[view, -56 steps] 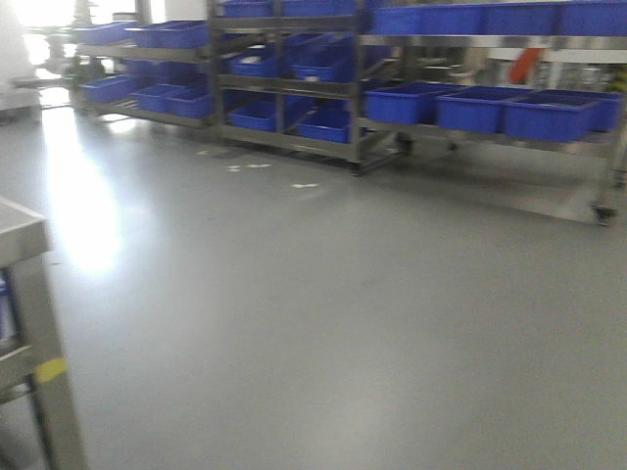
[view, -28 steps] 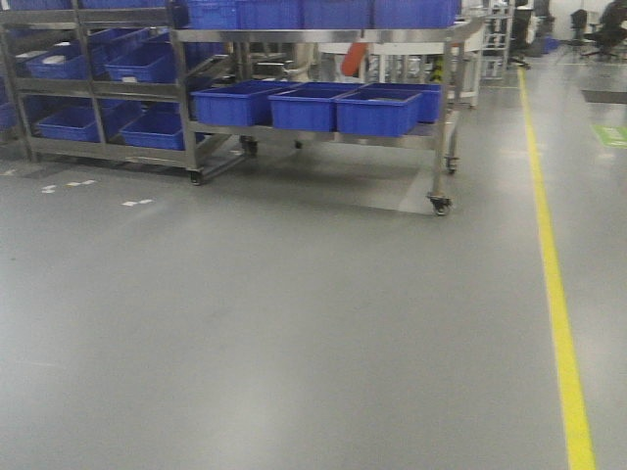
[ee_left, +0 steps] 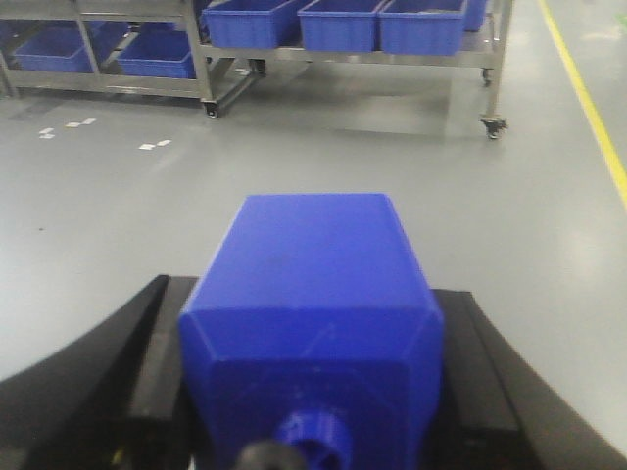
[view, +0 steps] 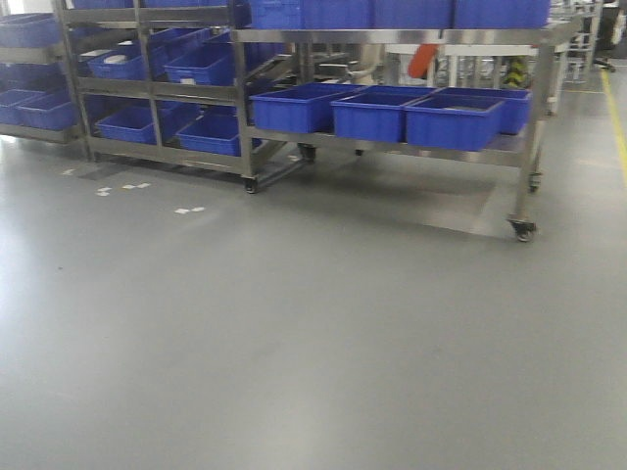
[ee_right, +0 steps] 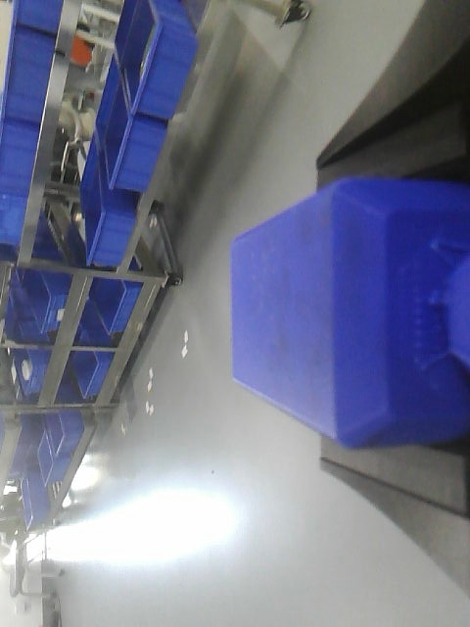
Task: Pick and sort blue part to right shelf
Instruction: 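Drive the base away from the table holding both parts, then drive the base up to the shelf rack of blue bins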
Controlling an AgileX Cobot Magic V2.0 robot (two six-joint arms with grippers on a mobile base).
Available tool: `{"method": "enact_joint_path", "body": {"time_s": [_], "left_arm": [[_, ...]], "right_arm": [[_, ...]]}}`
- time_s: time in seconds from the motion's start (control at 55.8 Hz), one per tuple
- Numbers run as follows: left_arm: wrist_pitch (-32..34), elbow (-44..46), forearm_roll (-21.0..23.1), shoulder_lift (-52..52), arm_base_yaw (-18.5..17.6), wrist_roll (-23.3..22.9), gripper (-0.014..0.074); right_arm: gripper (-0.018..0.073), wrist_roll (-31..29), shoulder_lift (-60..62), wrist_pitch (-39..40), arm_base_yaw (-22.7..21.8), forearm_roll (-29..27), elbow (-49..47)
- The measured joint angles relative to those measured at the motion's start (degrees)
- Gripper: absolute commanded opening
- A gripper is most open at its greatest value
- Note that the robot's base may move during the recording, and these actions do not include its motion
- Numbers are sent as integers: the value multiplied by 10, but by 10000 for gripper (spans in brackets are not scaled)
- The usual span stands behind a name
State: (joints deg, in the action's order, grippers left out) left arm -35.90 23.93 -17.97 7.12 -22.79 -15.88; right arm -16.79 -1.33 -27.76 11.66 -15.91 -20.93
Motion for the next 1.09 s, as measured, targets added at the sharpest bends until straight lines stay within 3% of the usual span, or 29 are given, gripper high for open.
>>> {"method": "enact_joint_path", "body": {"time_s": [1.093], "left_arm": [[0, 0, 0, 0, 0, 0, 316]], "right_arm": [[280, 0, 0, 0, 0, 0, 0]]}}
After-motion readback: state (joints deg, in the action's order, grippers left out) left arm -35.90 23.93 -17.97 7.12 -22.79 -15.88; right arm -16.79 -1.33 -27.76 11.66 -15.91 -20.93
